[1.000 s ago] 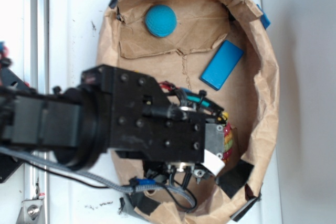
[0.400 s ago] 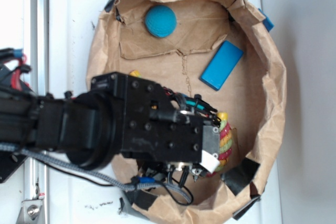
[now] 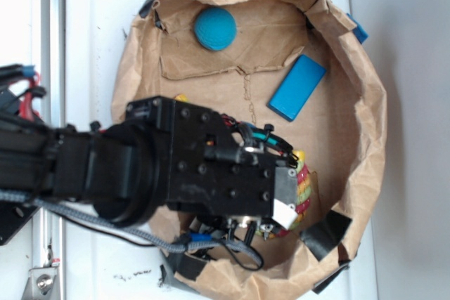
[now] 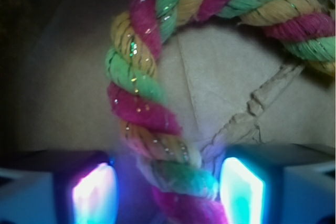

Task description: Grab the multicolored rope.

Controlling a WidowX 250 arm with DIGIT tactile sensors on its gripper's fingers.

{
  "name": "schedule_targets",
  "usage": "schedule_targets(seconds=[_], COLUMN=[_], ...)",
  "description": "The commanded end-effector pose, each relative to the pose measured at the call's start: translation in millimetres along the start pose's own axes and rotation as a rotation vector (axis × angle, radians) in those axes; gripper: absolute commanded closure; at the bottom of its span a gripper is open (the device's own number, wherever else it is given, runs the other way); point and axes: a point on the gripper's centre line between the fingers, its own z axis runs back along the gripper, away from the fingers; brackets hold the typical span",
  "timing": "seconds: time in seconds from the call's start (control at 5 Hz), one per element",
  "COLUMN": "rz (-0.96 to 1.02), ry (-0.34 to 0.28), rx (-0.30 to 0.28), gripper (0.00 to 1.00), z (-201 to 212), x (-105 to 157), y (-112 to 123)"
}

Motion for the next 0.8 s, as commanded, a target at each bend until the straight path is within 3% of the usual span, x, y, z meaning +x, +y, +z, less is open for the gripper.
schedule_targets(seconds=[0.0, 0.6], rz=[0.008, 0.058], ry=[-0.047, -0.085], rx=[0.015, 0.038], gripper=[1.00, 1.00], z=[11, 26], x=[1, -1], y=[-5, 8])
